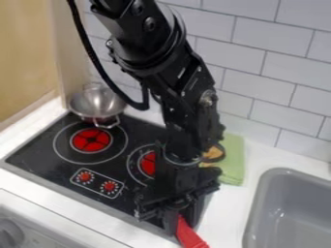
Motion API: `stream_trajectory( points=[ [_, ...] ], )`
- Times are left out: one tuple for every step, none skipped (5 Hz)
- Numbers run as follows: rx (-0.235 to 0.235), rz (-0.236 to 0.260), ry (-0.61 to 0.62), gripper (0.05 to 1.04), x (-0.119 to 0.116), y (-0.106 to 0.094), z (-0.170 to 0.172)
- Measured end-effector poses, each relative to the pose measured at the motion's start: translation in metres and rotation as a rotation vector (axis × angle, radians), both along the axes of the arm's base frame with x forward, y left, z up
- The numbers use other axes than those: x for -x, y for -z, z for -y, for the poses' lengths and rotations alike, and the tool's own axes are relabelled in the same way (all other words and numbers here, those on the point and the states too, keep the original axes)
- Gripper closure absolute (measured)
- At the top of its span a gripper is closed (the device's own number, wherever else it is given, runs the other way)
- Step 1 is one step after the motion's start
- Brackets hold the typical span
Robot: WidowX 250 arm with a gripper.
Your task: Moved the red spoon to the left of the stove
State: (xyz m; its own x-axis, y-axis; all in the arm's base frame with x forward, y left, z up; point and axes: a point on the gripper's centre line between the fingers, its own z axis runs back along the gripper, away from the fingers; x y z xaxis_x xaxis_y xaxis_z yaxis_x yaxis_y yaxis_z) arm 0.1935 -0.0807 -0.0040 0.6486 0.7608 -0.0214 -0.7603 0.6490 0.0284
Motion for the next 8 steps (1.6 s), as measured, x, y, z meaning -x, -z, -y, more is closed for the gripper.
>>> stream_trajectory(
  points=[
    [-0.019, -0.030, 0.019, 0.786, 0.008, -0.001, -0.007],
    [-0.019, -0.061, 0.013, 0.800, 0.013, -0.011, -0.013],
    [-0.008, -0.093, -0.015, 0.800, 0.015, -0.020, -0.024],
    [0.013, -0.075, -0.030, 0.800, 0.007, -0.031, -0.033],
    [0.025, -0.041, -0.125, 0.800, -0.001, -0.038, -0.067],
    [0.034, -0.049, -0.246, 0.800, 0.007, -0.034, -0.106],
    [0.009, -0.078, -0.328, 0.800, 0.015, -0.029, -0.135],
    [-0.012, -0.092, -0.379, 0.800, 0.014, -0.020, -0.165]
  ],
)
